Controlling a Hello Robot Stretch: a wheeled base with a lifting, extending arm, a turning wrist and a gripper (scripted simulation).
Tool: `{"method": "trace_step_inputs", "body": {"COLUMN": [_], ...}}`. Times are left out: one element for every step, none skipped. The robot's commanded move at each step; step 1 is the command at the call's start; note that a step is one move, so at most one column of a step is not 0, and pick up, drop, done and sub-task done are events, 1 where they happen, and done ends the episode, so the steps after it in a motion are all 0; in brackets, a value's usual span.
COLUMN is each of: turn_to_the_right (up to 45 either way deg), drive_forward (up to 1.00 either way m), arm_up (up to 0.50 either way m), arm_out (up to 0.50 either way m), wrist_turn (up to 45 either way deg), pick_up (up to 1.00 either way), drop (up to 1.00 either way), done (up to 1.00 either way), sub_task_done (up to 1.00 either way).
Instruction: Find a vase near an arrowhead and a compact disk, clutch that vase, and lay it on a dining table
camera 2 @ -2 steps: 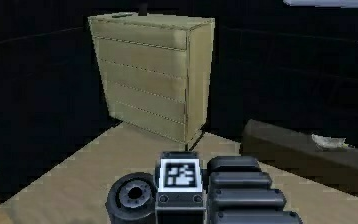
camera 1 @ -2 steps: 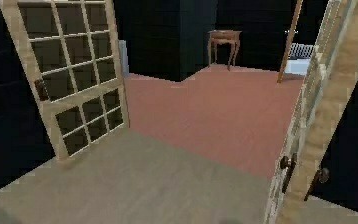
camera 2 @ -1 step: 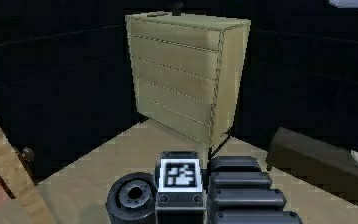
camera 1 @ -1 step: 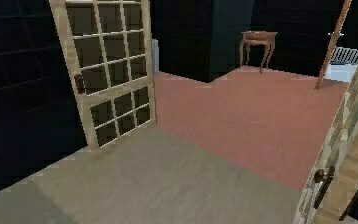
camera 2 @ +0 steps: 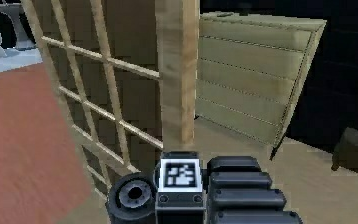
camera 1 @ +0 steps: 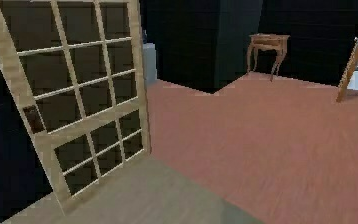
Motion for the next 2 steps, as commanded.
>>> {"method": "trace_step_inputs", "body": {"turn_to_the_right": [12.0,0.0], "drive_forward": [0.00,1.00], "arm_up": [0.00,0.00], "arm_out": [0.00,0.00], "wrist_turn": [0.0,0.0], "pick_up": [0.00,0.00], "drop": [0.00,0.00], "done": [0.00,0.00], "sub_task_done": [0.00,0.00]}}
